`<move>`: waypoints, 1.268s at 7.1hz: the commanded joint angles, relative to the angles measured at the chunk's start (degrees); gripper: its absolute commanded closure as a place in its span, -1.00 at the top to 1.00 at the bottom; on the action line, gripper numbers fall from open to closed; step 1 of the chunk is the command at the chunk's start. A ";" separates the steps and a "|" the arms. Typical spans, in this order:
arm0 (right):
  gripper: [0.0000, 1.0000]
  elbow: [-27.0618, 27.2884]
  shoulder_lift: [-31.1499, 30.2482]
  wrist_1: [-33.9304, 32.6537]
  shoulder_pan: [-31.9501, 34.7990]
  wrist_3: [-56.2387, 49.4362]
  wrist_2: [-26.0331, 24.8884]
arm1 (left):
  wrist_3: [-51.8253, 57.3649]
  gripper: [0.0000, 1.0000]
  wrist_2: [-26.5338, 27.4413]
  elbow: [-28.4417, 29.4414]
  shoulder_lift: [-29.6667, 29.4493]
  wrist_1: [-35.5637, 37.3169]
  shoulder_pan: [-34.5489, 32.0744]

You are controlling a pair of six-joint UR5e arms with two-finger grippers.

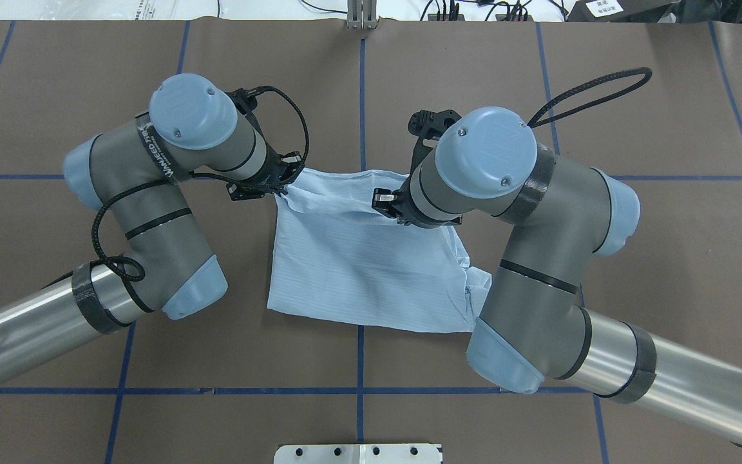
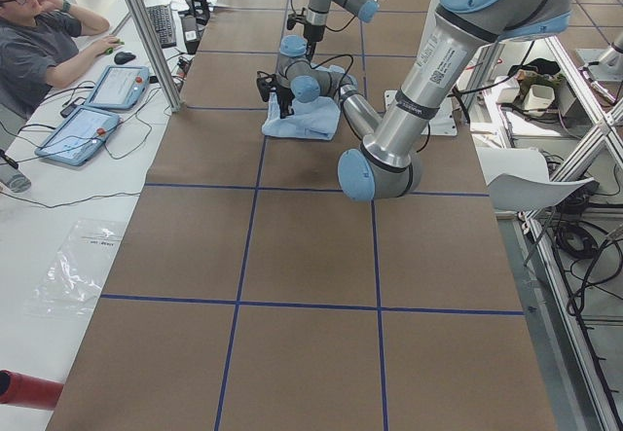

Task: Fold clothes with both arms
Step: 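Lay the folded edge down at the far end with both grippers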

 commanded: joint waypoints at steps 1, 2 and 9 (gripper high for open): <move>-0.42 -19.95 7.33 8.85 4.13 -3.95 1.15 | 0.12 -1.00 -0.76 -3.74 1.33 1.23 -1.18; 0.15 -19.86 7.24 8.94 4.04 -4.04 1.33 | 0.21 -1.00 -0.76 -5.40 1.68 2.80 -1.18; 0.99 -15.14 3.41 8.51 6.57 -5.09 6.49 | 9.27 1.00 -0.67 -6.28 2.82 7.62 -6.35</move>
